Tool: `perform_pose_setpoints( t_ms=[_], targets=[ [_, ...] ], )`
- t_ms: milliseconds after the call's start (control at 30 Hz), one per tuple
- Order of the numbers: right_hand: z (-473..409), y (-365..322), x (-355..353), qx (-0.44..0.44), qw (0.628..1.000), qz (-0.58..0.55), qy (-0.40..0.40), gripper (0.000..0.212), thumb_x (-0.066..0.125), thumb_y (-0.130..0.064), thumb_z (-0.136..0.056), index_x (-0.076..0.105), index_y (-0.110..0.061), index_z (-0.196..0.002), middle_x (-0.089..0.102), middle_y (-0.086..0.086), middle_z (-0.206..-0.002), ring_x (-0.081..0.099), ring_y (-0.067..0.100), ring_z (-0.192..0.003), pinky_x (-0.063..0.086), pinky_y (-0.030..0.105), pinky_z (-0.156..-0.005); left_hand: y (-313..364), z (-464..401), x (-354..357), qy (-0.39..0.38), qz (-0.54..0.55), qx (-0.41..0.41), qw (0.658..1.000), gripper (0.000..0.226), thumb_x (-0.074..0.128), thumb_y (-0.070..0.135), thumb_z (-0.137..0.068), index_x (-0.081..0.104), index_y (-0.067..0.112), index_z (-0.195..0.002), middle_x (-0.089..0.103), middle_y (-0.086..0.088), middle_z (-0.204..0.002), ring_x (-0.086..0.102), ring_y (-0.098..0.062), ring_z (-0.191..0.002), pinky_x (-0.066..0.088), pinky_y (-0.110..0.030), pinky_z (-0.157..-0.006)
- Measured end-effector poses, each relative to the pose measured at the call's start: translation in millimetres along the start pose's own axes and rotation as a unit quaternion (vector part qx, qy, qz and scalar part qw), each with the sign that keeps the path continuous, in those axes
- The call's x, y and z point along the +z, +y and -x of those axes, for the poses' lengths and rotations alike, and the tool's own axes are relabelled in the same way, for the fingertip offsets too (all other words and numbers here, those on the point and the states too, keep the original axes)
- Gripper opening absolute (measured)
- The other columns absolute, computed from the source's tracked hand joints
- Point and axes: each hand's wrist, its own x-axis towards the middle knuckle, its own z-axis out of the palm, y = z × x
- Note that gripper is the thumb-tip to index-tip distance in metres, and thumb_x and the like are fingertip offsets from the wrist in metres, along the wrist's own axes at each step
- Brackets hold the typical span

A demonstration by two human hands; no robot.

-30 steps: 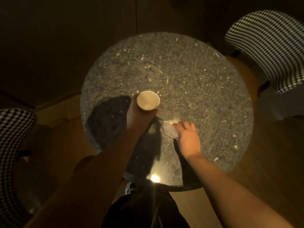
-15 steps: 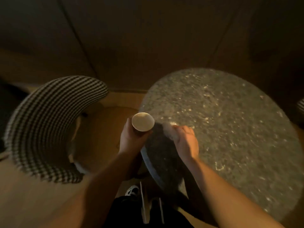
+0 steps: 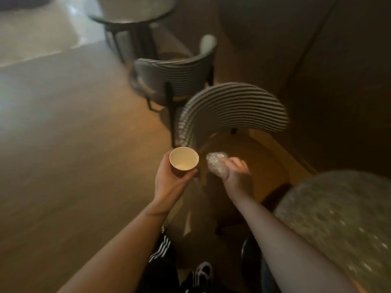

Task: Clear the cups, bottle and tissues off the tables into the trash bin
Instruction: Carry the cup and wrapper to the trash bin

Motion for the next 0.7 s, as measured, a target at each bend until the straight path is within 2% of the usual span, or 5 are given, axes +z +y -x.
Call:
perform_pose_setpoints(
  t_ms=[100, 233, 400, 533, 700],
  targets=[
    [-27, -57, 38, -0.062, 0.997, -0.012, -0.049, 0.036, 0.046, -0.022, -0.087, 0.065, -0.015, -0.117, 0.061, 0.010, -0.108, 0.051, 0.031, -0.095, 0.036, 0.033, -0.078, -15, 3, -66, 0.105, -0.018, -0.009, 0.994, 0.057, 0.082, 0.046, -0.063, 0.051, 0.040, -0.111, 0.062, 0.018, -0.105, 0.058, 0.003, -0.098, 0.049, -0.022, -0.080],
    [-54, -132, 91, -0.138, 0.985, -0.029, -0.096, 0.034, 0.051, -0.009, -0.090, 0.063, -0.018, -0.121, 0.062, 0.007, -0.109, 0.051, 0.028, -0.101, 0.034, 0.029, -0.080, -40, 7, -143, 0.218, -0.011, -0.057, 0.974, 0.057, 0.086, 0.029, -0.065, 0.052, 0.036, -0.110, 0.063, 0.010, -0.106, 0.061, -0.006, -0.098, 0.053, -0.040, -0.086],
    [-77, -222, 159, -0.215, 0.966, -0.032, -0.143, 0.030, 0.052, -0.017, -0.092, 0.062, -0.021, -0.121, 0.061, 0.002, -0.114, 0.052, 0.023, -0.105, 0.039, 0.028, -0.078, -76, -4, -224, 0.332, 0.009, -0.085, 0.939, 0.057, 0.087, 0.015, -0.066, 0.055, 0.022, -0.112, 0.063, -0.002, -0.106, 0.061, -0.017, -0.099, 0.051, -0.047, -0.087],
    [-109, -296, 218, -0.270, 0.945, -0.047, -0.176, 0.029, 0.050, -0.018, -0.093, 0.063, -0.021, -0.118, 0.063, 0.001, -0.107, 0.053, 0.021, -0.100, 0.048, 0.033, -0.075, -115, -37, -290, 0.385, 0.008, -0.110, 0.916, 0.061, 0.087, 0.019, -0.066, 0.052, 0.027, -0.115, 0.062, -0.002, -0.111, 0.060, -0.019, -0.102, 0.051, -0.047, -0.088],
    [-175, -406, 296, -0.294, 0.934, -0.041, -0.198, 0.030, 0.054, -0.019, -0.090, 0.063, -0.022, -0.118, 0.063, 0.000, -0.109, 0.054, 0.022, -0.102, 0.050, 0.036, -0.077, -166, -102, -388, 0.395, 0.008, -0.133, 0.909, 0.061, 0.087, 0.028, -0.065, 0.052, 0.031, -0.115, 0.062, 0.004, -0.110, 0.060, -0.015, -0.103, 0.052, -0.045, -0.088]
  ],
)
